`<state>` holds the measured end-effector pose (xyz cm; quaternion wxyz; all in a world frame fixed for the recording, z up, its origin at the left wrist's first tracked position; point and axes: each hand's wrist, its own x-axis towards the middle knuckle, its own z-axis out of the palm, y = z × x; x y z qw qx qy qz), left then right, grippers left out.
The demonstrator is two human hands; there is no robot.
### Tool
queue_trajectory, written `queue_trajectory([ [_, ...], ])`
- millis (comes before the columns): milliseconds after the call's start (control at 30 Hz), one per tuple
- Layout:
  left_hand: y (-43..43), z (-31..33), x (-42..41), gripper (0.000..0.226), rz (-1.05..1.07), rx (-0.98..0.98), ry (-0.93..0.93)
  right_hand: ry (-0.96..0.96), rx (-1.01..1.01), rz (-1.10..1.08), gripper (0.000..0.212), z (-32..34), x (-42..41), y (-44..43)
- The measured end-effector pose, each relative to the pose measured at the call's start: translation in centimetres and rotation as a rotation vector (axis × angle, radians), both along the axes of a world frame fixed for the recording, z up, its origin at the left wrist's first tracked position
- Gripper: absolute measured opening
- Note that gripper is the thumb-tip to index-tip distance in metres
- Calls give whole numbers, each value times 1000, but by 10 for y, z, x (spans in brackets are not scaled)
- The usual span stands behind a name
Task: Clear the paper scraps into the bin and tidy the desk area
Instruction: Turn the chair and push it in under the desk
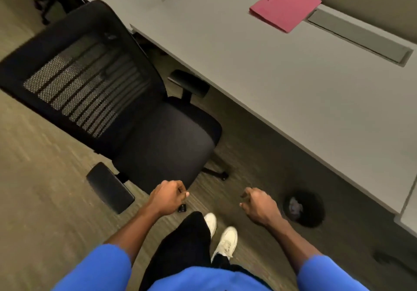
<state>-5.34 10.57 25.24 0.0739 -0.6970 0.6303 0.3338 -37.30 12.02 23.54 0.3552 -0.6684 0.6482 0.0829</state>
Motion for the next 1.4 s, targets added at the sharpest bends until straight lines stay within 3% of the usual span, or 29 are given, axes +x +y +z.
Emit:
queue_trajectory([
  [200, 25, 9, 61, 20, 142, 20, 23, -17, 32, 133, 37, 5, 53, 17],
  [433, 12, 22, 143, 25, 265, -101, 23, -6, -5, 266, 36, 8, 136, 4],
  [600, -20, 21, 225, 22, 243, -156, 8, -14, -55, 220, 34, 2, 212, -12],
  [733, -55, 27, 310, 23, 296, -240, -46, -54, -62, 116, 44, -11, 284, -15],
  [900, -88, 49, 395, 51, 445, -376, -57, -97, -51, 27, 50, -29, 376, -16],
  [1033, -122, 74, 426, 91, 553, -416, 174, -102, -14, -4, 62, -39, 440, -20],
  [1133, -149, 87, 438, 82, 538, -473, 405, -49, -31, 31, 71, -46, 477, -22],
  [1267, -174, 94, 439, 62, 536, -518, 570, 73, -98, 122, 77, -58, 507, -22],
  [1400, -177, 94, 435, 90, 580, -431, 589, 144, -114, 161, 78, -65, 515, -18],
])
